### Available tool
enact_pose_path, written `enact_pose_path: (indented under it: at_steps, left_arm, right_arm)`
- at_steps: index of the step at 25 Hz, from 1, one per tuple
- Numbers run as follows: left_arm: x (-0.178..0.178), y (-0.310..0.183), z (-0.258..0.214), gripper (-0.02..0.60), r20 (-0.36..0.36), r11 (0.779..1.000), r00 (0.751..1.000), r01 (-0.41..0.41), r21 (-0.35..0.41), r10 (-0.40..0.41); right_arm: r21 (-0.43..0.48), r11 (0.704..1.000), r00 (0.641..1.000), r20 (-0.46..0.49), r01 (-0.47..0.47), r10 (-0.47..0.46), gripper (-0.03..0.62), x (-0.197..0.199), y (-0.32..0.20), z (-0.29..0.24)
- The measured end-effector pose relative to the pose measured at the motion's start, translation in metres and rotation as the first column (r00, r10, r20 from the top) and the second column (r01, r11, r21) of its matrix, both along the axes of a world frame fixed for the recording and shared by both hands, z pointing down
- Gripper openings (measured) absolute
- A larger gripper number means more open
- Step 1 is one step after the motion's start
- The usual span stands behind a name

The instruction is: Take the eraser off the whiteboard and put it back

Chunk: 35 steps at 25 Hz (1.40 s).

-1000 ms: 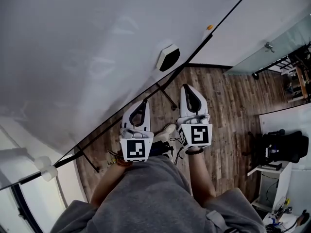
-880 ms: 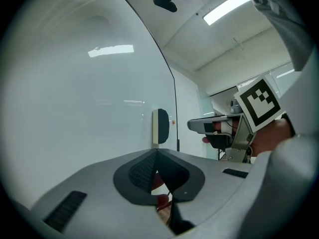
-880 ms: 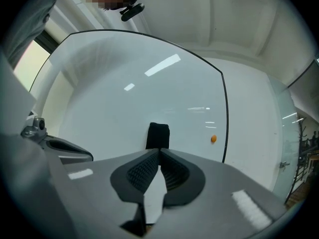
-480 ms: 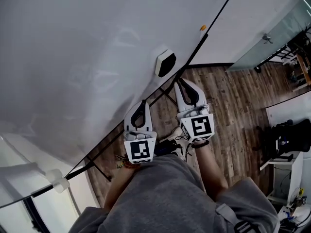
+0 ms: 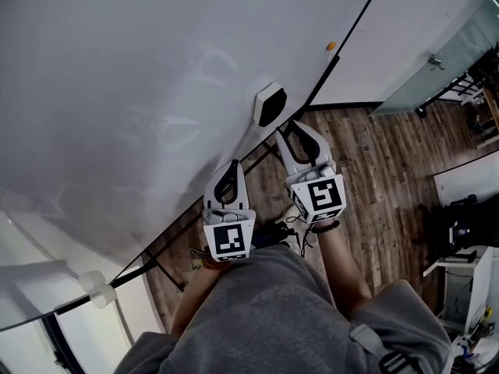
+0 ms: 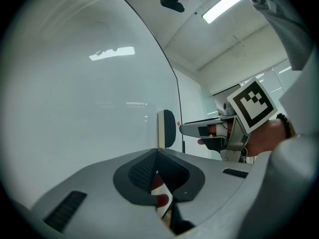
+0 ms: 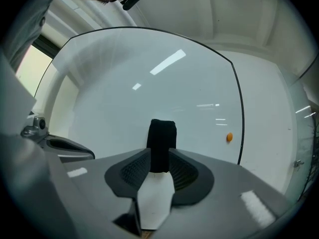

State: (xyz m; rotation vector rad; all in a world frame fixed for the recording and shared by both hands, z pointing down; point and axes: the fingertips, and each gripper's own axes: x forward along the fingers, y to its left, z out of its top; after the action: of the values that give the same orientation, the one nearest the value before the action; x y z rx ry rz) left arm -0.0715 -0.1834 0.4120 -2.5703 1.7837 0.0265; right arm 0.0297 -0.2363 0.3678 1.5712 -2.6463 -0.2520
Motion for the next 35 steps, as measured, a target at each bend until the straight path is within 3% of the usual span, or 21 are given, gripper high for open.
enact_pose_path:
  at_steps: [10,17,21,35]
  left_arm:
    - [0.012,-0.005,0.002,0.005,0.02,1.0,1.0,-0.018,0.007,0.018]
    - [0.011,-0.01,0.008,0.005,-0.012,1.0,1.0,-0.006,-0.031,0.006]
    - [0.006,-0.014,0.004,0.005,0.02,1.0,1.0,0.001,-0.007,-0.001]
    - [0.002,-0.021,0.006,0.005,0.019,0.999,1.0,0.02,-0.027,-0.019]
  right_arm:
    - [-0.026,0.999,0.999,0.006,0.043,-0.042,0.202,-0.007,-0.01,0.004]
    - [-0.047,0.997,0.998,0.021,0.067,-0.066,0.261,-0.013,-0.022,0.007]
    - [-0.041,0.998,0.998,0.032,0.055,-0.054,0.264,-0.014,-0.03,0.001]
    - [-0.047,0.995,0.995,0.056,0.085,-0.082,0.266,-0.025,-0.045,-0.001]
